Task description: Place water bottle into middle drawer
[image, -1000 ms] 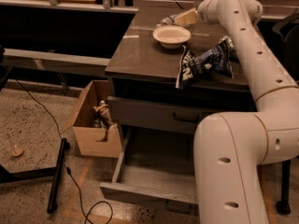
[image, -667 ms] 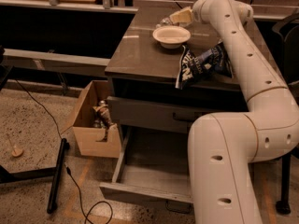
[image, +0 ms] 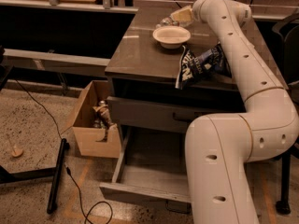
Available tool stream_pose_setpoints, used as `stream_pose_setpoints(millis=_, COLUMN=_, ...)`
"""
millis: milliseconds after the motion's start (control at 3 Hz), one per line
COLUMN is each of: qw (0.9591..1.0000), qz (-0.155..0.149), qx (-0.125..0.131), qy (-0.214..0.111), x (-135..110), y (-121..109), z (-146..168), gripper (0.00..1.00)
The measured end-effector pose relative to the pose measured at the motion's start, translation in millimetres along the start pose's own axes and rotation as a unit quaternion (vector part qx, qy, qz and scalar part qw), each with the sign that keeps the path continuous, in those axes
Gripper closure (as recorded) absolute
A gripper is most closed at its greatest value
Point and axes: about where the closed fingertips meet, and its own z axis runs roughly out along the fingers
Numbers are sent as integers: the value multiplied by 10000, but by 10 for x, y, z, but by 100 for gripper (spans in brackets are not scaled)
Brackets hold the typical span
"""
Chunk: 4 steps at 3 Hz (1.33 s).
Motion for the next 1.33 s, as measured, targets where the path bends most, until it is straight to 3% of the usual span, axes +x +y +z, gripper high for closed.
stream_pose_setpoints(millis=333, qw=9995, qz=24, qx=-50, qy=320, x=43, y=38, z=-41, gripper=0)
stream_pose_setpoints(millis=667, qw=9981, qz=200, qx=-225, qy=531, x=59, y=230, z=-6, gripper=0)
stream_pose_setpoints(millis=1333, qw=9939, qz=947, qx=-372, qy=434, x=-38, y=653, z=254, gripper=0)
